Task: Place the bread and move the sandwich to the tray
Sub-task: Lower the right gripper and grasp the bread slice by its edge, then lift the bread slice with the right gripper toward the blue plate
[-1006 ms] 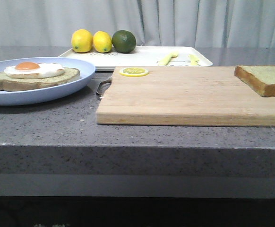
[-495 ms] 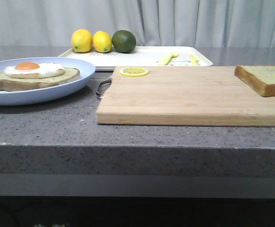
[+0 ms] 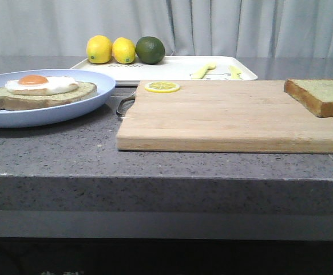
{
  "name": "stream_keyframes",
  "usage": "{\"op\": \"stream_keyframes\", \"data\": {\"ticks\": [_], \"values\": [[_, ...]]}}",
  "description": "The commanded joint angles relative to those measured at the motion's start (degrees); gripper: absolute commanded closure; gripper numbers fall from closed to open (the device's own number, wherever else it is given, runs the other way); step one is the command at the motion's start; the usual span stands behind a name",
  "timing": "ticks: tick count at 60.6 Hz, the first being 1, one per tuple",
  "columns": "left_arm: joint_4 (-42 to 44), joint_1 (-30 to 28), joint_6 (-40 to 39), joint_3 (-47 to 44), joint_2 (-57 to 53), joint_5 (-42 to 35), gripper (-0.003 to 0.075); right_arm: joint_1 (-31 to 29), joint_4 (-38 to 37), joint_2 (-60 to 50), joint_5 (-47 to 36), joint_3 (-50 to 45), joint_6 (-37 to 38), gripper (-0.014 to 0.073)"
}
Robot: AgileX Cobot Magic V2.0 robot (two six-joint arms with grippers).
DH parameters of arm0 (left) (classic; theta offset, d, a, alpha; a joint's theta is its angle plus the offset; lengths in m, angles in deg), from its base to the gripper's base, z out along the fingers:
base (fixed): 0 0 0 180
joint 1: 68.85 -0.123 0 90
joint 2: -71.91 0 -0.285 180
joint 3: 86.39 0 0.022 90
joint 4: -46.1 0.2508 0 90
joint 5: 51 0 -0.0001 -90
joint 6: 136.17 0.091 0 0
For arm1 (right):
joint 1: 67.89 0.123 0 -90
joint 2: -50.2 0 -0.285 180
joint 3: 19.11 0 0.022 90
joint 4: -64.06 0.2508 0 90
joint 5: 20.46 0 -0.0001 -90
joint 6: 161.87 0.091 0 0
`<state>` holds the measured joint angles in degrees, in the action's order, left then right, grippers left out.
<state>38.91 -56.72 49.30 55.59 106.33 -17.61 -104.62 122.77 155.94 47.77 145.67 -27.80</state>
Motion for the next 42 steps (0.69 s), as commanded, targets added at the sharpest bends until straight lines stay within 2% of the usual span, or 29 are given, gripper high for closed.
{"op": "stream_keyframes", "data": {"ticks": [1,12,17,34,42], "values": [[-0.26,0.44,-0.38,1.47,0.77,-4.1,0.0299,1.01,3.84,-1.42,6.27,1.67,-1.09,-0.0049],[-0.26,0.44,-0.38,1.47,0.77,-4.1,0.0299,2.2,4.29,0.11,7.54,1.67,-1.09,-0.0047],[-0.26,0.44,-0.38,1.47,0.77,-4.1,0.0299,2.28,4.36,0.6,8.18,1.67,-1.09,-0.0006],[-0.26,0.44,-0.38,1.47,0.77,-4.1,0.0299,2.28,5.69,0.66,8.18,1.67,-1.09,0.0316],[-0.26,0.44,-0.38,1.47,0.77,-4.1,0.0299,2.28,6.67,0.45,8.2,1.67,-1.09,0.0411]]}}
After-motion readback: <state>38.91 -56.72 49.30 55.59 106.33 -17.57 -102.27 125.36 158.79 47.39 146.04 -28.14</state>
